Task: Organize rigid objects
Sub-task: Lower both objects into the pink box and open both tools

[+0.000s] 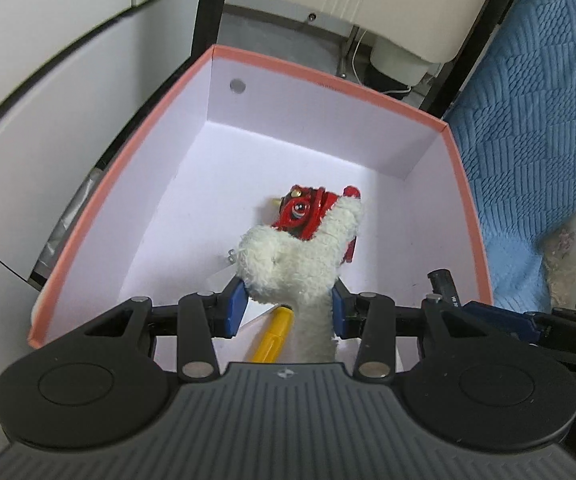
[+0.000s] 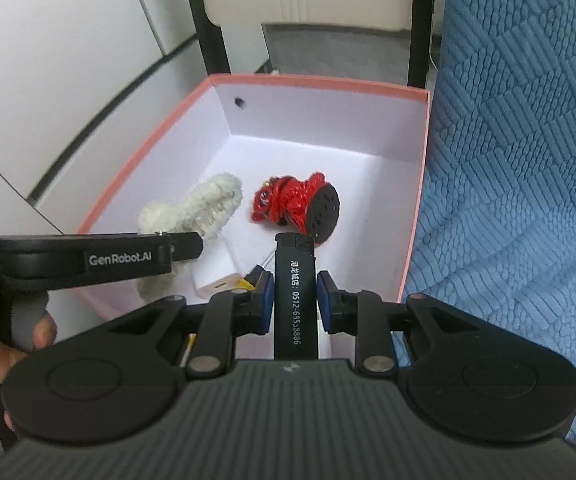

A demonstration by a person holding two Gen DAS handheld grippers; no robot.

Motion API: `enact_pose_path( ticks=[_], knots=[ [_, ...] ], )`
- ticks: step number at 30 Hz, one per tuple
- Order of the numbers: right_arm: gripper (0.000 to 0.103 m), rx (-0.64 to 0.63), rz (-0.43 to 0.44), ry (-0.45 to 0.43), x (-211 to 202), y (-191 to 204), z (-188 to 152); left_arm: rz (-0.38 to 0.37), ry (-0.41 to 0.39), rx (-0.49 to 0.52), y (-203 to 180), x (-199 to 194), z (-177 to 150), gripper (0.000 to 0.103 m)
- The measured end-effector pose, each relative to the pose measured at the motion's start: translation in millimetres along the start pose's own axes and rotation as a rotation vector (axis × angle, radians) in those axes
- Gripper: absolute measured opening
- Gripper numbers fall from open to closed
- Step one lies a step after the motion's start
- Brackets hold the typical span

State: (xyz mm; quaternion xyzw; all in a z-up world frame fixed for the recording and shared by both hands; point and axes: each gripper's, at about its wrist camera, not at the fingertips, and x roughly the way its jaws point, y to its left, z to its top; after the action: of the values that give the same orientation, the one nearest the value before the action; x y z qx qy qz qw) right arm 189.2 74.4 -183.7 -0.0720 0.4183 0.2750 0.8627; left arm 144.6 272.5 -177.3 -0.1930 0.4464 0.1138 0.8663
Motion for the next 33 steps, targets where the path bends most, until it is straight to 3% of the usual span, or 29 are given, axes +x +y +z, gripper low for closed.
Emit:
enact_pose_path(
  ticks=[6,11,14,33],
  knots=[
    [0.027,0.006,-0.022,0.014,14.7,-6.0,0.6,0.020,0.026,0.018,1.0,17.7,-0.8,0.049],
    [0.032,0.017,-0.016,0.008,15.2,-9.4,1.8,0.014,0.030,0.003,4.7,18.1,-1.7,0.062],
    [0.033,0.023,-0.022,-0.003,10.8,-10.0,2.6,0.017,0.014,0.002,3.8,10.3,-0.7,0.062],
    [0.034,-0.008,0.002,-0.159,-80.6,-12.5,-4.0,0.039,-0.176,0.023,-34.4,-98.8,-11.9,0.066]
  ],
)
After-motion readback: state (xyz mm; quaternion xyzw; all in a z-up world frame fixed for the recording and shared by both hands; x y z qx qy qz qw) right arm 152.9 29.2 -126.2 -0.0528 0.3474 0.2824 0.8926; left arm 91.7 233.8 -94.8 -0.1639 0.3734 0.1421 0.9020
